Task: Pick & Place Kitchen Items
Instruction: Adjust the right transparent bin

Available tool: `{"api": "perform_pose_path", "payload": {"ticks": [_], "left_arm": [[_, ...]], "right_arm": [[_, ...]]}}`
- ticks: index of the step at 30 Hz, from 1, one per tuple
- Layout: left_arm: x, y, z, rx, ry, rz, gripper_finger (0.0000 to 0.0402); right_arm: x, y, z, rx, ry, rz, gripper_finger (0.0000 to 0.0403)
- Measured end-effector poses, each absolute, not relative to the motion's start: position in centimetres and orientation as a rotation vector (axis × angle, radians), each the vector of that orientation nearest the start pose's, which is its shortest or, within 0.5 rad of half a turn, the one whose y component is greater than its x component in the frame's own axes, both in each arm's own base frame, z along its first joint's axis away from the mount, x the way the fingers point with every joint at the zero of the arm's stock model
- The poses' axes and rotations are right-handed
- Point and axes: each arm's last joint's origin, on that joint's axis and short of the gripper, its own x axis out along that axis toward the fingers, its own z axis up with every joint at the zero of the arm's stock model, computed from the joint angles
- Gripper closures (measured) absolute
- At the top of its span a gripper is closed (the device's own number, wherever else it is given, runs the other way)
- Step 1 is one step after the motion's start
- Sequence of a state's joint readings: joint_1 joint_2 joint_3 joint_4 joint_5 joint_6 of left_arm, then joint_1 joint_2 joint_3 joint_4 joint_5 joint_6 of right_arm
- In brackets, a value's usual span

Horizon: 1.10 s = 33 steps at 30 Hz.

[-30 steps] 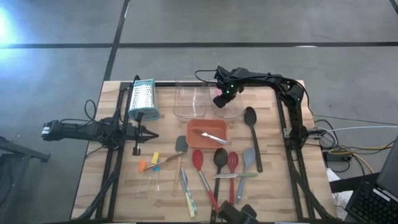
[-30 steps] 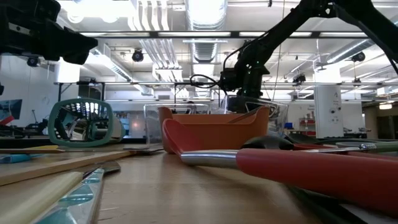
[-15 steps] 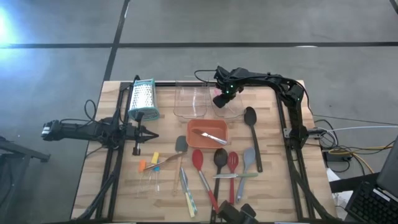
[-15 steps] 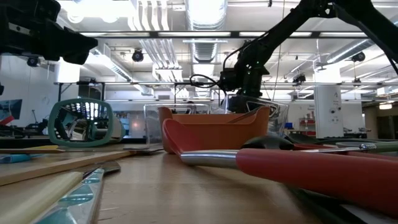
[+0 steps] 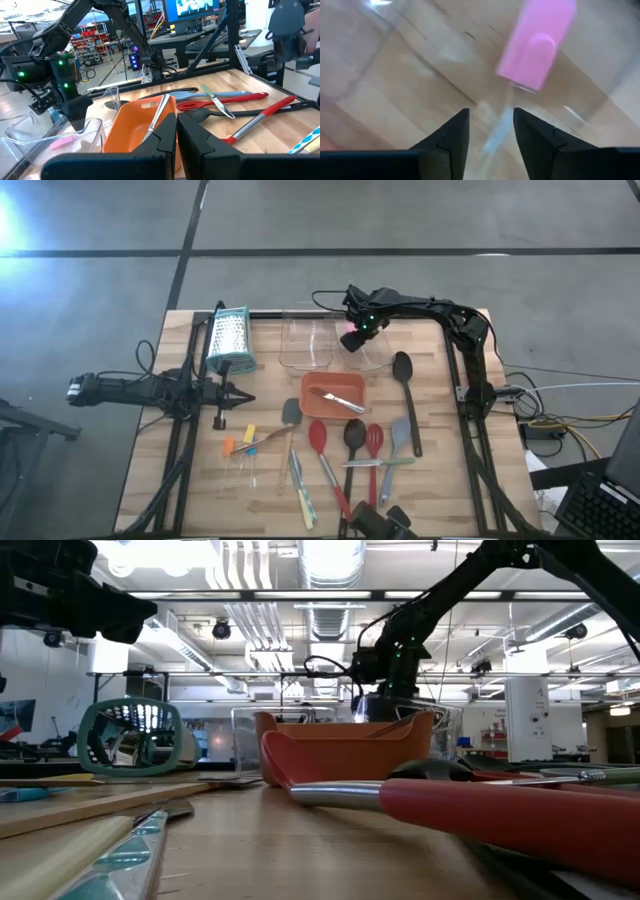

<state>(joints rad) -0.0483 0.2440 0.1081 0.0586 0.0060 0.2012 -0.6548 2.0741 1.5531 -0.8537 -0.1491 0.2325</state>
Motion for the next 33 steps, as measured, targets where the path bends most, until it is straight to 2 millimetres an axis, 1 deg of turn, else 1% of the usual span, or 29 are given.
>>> {"api": "perform_pose_path", "payload": {"ticks": [4,9,15,18,22,26,29,31,33], "left_arm": [[11.1,-0.6,18.6,0.203,0.071,-0.062,0.0383],[11.1,-0.6,18.6,0.203,0.071,-0.062,0.0383],[11.1,-0.6,18.6,0.203,0.072,-0.062,0.0383],[11.1,-0.6,18.6,0.203,0.071,-0.062,0.0383],[11.1,-0.6,18.6,0.203,0.071,-0.062,0.0383],[11.1,-0.6,18.6,0.203,0.072,-0.062,0.0383],[11.1,-0.6,18.6,0.203,0.071,-0.062,0.0383],[11.1,-0.6,18.6,0.203,0.071,-0.062,0.0383],[11.1,-0.6,18.6,0.203,0.072,-0.062,0.0383]], "right_arm": [[32.9,-24.7,19.2,0.719,1.177,-0.574,0.0236],[32.8,-24.7,22.1,0.698,1.133,-0.576,0.0227],[32.0,-24.0,27.4,0.652,1.035,-0.578,0.0232],[31.2,-23.3,30.3,0.623,0.969,-0.576,0.0237],[29.9,-21.2,34.2,0.574,0.88,-0.559,0.0244],[28.9,-18.5,36.7,0.521,0.826,-0.515,0.0254],[28.6,-16.0,37.3,0.473,0.827,-0.452,0.0264],[28.7,-14.2,36.7,0.426,0.866,-0.392,0.0271],[28.7,-12.5,35.7,0.368,0.914,-0.325,0.0277]]}}
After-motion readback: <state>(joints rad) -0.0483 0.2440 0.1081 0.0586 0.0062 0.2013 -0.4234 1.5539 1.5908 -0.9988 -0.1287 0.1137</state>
